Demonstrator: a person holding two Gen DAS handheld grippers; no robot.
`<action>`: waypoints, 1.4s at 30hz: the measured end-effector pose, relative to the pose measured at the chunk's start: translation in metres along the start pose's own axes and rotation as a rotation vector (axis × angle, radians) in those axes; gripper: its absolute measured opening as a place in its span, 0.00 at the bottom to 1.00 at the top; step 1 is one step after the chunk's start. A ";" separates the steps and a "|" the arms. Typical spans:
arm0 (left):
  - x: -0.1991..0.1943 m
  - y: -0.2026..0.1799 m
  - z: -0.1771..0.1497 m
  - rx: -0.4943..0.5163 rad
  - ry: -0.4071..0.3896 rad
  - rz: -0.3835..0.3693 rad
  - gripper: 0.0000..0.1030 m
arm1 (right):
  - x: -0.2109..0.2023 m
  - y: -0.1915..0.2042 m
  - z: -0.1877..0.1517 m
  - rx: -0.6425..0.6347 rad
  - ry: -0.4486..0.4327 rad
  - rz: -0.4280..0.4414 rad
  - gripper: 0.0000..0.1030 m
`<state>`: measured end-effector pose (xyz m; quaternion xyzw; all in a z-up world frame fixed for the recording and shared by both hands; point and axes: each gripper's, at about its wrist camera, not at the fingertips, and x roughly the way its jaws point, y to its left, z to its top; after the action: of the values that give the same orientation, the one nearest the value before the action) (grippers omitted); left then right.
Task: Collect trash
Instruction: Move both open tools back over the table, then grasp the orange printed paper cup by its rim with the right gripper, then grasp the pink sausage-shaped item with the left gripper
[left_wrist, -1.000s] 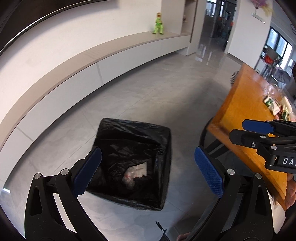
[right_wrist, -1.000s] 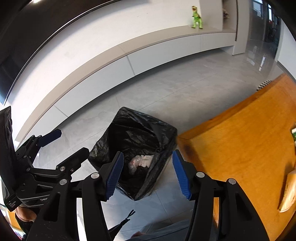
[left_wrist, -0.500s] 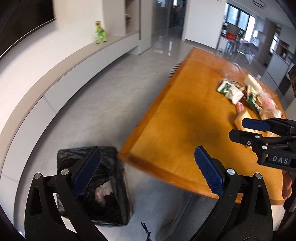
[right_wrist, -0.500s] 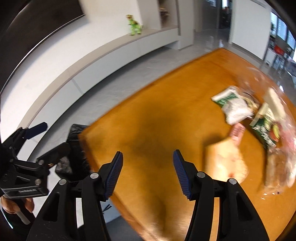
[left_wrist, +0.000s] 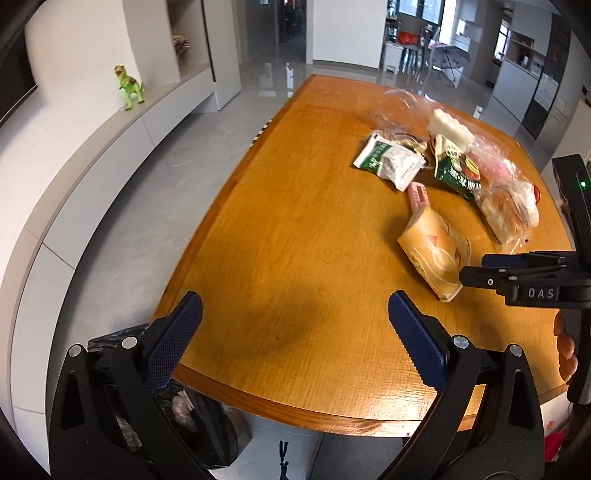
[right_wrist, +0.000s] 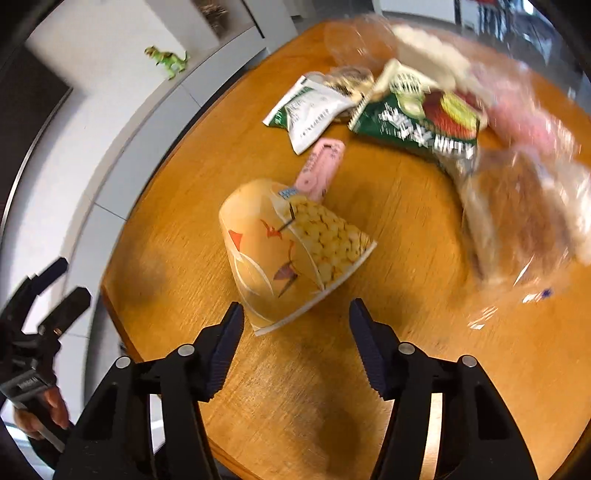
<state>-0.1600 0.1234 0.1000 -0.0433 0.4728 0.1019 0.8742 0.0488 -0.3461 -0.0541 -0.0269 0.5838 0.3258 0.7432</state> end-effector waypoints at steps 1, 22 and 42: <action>0.002 -0.004 0.000 0.012 0.005 -0.001 0.94 | 0.003 -0.005 -0.003 0.020 0.006 0.027 0.57; 0.022 -0.014 0.029 0.038 0.027 0.005 0.94 | -0.043 0.020 0.045 -0.040 -0.230 0.061 0.04; 0.130 -0.145 0.083 0.252 0.126 -0.031 0.40 | -0.089 -0.072 0.055 0.084 -0.319 -0.082 0.04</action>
<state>0.0092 0.0142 0.0336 0.0534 0.5352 0.0253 0.8426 0.1235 -0.4200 0.0173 0.0325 0.4700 0.2706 0.8396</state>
